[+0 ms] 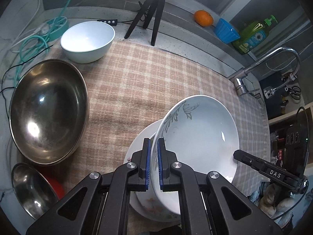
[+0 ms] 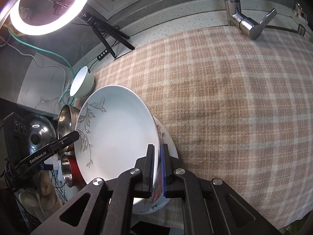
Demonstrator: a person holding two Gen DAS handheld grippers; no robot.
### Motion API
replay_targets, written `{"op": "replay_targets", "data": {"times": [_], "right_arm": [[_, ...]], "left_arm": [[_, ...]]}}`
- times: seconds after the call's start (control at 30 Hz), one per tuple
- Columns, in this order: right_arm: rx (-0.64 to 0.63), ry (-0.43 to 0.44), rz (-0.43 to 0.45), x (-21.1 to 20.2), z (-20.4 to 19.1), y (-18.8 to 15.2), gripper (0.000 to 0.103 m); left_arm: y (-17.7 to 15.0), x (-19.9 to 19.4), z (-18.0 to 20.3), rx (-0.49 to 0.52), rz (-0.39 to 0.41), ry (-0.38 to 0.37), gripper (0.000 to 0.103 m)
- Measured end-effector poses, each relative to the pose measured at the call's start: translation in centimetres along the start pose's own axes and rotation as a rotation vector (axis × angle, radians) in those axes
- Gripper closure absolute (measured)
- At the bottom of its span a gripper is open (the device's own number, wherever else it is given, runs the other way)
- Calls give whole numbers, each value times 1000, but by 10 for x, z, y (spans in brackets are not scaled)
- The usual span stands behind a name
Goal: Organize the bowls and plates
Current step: 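Lower the grey-leaf plate onto the pink-flowered plate stack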
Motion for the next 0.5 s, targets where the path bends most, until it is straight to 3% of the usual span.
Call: {"op": "replay_targets", "data": {"times": [0.5], "right_arm": [[-10,-11,-36,6,-2,-18,97]], "left_arm": [[-23,5,-11,-19,-24,11,98]]}}
Point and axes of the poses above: each gripper's, at about its wrist camera, not at the fingertips, and x roughly the way its jaws point, z to its right, y to its top, the point moved 5 cm from there along x, roughly the way its jaws point
